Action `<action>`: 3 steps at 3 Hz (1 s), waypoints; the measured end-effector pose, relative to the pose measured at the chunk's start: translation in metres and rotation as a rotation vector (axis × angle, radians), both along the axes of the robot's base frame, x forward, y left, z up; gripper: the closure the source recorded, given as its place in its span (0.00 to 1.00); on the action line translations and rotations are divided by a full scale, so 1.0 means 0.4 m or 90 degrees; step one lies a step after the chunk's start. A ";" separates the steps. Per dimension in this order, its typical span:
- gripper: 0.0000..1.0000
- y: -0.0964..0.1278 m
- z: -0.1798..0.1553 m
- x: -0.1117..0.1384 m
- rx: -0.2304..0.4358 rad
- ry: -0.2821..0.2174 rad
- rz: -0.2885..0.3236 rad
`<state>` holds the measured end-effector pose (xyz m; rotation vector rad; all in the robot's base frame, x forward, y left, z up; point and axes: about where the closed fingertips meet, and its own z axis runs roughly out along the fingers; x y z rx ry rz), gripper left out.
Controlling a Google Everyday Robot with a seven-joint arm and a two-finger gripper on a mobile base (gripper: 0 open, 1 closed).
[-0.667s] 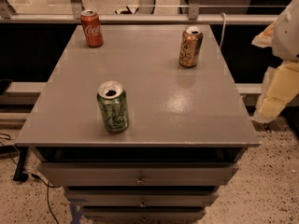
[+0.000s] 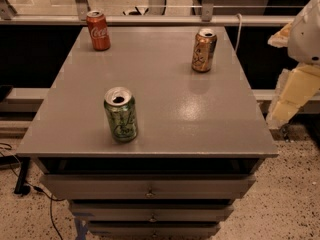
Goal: Knock orange can over
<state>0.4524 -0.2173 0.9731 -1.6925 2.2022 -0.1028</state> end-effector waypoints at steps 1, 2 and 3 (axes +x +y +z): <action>0.00 -0.007 -0.038 0.096 0.045 -0.037 -0.012; 0.00 -0.012 -0.080 0.233 0.109 -0.078 -0.033; 0.00 -0.010 -0.113 0.360 0.203 -0.104 -0.069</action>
Offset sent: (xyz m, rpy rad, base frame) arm 0.1721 -0.0127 -0.0539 0.3146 -0.2070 -0.1073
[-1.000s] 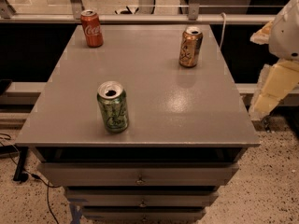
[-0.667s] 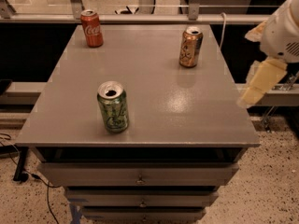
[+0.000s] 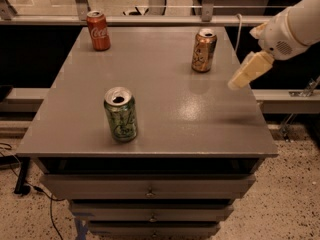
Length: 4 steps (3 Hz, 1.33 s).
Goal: Knock orange can over
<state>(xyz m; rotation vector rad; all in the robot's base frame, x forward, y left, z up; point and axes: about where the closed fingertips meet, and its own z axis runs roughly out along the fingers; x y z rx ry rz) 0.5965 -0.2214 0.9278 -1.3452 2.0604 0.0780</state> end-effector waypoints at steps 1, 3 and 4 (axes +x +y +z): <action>0.00 0.011 -0.032 0.117 0.116 -0.015 -0.030; 0.00 0.067 -0.075 0.292 0.340 -0.039 -0.038; 0.00 0.141 -0.061 0.304 0.444 -0.041 0.008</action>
Offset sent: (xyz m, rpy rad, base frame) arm 0.1386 0.0205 -0.0248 0.6134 -0.0898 -0.0893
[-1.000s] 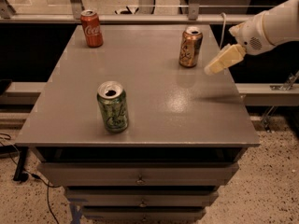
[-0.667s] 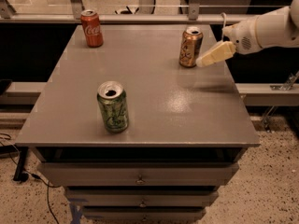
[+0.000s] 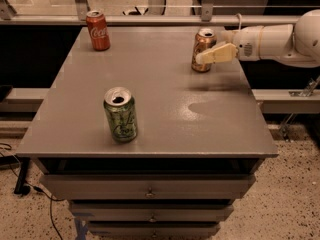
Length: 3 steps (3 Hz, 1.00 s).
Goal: Knock orange can over
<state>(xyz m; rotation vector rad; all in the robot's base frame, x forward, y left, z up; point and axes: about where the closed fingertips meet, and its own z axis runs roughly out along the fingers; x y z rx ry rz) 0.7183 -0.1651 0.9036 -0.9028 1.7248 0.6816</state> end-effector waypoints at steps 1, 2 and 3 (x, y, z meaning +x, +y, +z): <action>0.00 0.095 0.067 -0.049 0.082 -0.028 0.069; 0.00 0.181 0.147 -0.135 0.157 -0.035 0.140; 0.00 0.266 0.174 -0.250 0.234 0.017 0.216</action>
Offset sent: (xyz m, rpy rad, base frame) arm -0.1001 0.1039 0.1005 0.3927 -0.0672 0.3495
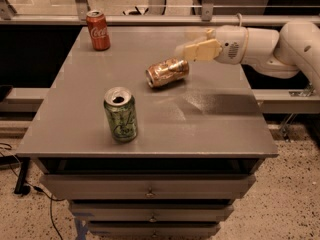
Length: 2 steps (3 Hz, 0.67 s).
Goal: Knock orange can over
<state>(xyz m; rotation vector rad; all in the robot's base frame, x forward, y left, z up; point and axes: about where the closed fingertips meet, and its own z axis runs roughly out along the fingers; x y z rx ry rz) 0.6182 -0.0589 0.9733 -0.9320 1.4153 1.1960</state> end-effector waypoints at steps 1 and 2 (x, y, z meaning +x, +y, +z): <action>0.00 0.023 -0.003 -0.068 0.013 0.027 0.034; 0.00 -0.029 -0.035 -0.072 -0.006 0.016 0.011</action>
Offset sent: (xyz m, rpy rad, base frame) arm -0.0257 -0.0529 -0.0358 -0.0614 -0.0136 -0.0608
